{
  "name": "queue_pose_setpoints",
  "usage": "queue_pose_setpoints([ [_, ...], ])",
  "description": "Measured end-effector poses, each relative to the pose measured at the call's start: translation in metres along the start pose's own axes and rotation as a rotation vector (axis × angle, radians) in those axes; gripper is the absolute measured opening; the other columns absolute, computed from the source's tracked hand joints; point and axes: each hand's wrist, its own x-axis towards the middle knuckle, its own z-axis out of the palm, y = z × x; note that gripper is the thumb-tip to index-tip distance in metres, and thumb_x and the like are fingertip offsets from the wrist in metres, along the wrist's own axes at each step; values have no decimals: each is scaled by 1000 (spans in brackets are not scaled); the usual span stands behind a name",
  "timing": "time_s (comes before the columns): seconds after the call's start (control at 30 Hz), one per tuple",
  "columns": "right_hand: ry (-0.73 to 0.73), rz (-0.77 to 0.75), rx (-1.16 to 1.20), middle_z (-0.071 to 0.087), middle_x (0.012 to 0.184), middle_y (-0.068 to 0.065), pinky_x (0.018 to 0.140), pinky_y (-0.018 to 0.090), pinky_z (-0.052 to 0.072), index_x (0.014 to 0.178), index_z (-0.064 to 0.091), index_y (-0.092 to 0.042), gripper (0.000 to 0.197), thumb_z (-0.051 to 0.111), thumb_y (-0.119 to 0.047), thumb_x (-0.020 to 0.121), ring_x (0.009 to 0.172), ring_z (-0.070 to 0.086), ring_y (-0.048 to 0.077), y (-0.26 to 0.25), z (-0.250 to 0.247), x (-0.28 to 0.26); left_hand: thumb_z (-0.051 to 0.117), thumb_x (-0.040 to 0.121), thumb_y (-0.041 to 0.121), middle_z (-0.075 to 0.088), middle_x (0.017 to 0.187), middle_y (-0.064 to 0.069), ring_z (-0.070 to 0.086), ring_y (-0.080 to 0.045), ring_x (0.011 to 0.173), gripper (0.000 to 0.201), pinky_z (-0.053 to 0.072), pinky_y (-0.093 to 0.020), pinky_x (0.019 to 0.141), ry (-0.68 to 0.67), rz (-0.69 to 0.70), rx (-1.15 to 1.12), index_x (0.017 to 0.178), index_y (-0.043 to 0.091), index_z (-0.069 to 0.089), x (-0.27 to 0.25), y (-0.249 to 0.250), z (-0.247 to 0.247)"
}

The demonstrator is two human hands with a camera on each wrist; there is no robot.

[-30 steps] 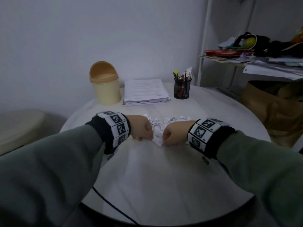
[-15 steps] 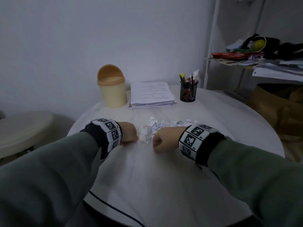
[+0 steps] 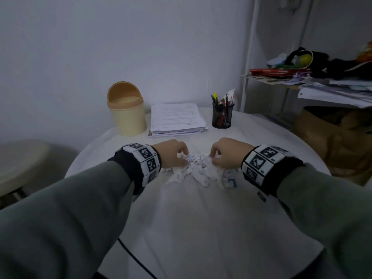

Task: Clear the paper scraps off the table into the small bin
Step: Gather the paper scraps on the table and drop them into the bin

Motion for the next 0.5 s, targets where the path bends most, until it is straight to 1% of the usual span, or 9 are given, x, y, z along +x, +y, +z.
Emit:
queue_pose_setpoints([
  [0.07, -31, 42, -19, 51, 126, 3, 88, 30, 44, 127, 55, -22, 53, 62, -49, 83, 113, 55, 21, 7, 1, 3, 65, 84, 40, 47, 132, -4, 51, -22, 116, 49, 38, -29, 97, -38, 50, 9, 128, 24, 50, 4, 5, 2],
  [0.13, -87, 44, -32, 51, 129, 2, 90, 30, 44, 133, 49, -23, 70, 69, -56, 74, 115, 54, 20, 10, 5, 4, 72, 78, 36, 45, 135, -4, 48, -23, 122, 58, 38, -30, 103, -77, 66, 21, 131, 26, 49, 9, 10, 6],
  [0.17, -106, 33, -39, 51, 131, 2, 92, 31, 45, 135, 47, -24, 75, 72, -55, 71, 116, 53, 20, 9, 8, 5, 74, 77, 32, 45, 137, -5, 47, -24, 125, 62, 38, -30, 105, -97, 64, 33, 133, 26, 48, 13, 11, 9],
  [0.23, -130, 7, -38, 51, 133, 2, 92, 31, 46, 137, 44, -25, 80, 76, -48, 69, 118, 53, 20, 6, 13, 7, 75, 77, 26, 44, 139, -7, 45, -25, 127, 69, 37, -29, 104, -131, 53, 64, 138, 25, 43, 18, 15, 13],
  [0.3, -128, -13, -25, 52, 134, 3, 90, 31, 47, 138, 43, -26, 77, 78, -38, 71, 118, 54, 21, 1, 16, 8, 76, 76, 23, 44, 140, -8, 45, -26, 127, 75, 37, -29, 103, -145, 43, 91, 141, 25, 40, 23, 16, 14],
  [0.33, -126, -21, -22, 53, 133, 4, 89, 30, 48, 138, 44, -25, 74, 77, -33, 72, 117, 55, 21, -1, 17, 9, 76, 75, 23, 45, 139, -7, 46, -25, 127, 74, 37, -29, 102, -147, 40, 96, 140, 24, 41, 25, 16, 14],
  [0.4, -124, -37, -47, 57, 129, 5, 88, 30, 49, 134, 52, -20, 65, 77, -28, 75, 115, 57, 23, -5, 17, 12, 77, 75, 24, 49, 137, -5, 48, -24, 124, 66, 39, -28, 99, -140, 31, 94, 135, 22, 48, 26, 14, 15],
  [0.5, -125, -57, -98, 65, 118, 10, 85, 30, 51, 121, 64, -11, 51, 77, -26, 75, 107, 62, 25, -9, 16, 18, 78, 74, 25, 54, 130, -5, 51, -22, 119, 56, 40, -25, 94, -106, 9, 37, 126, 19, 58, 27, 7, 15],
])
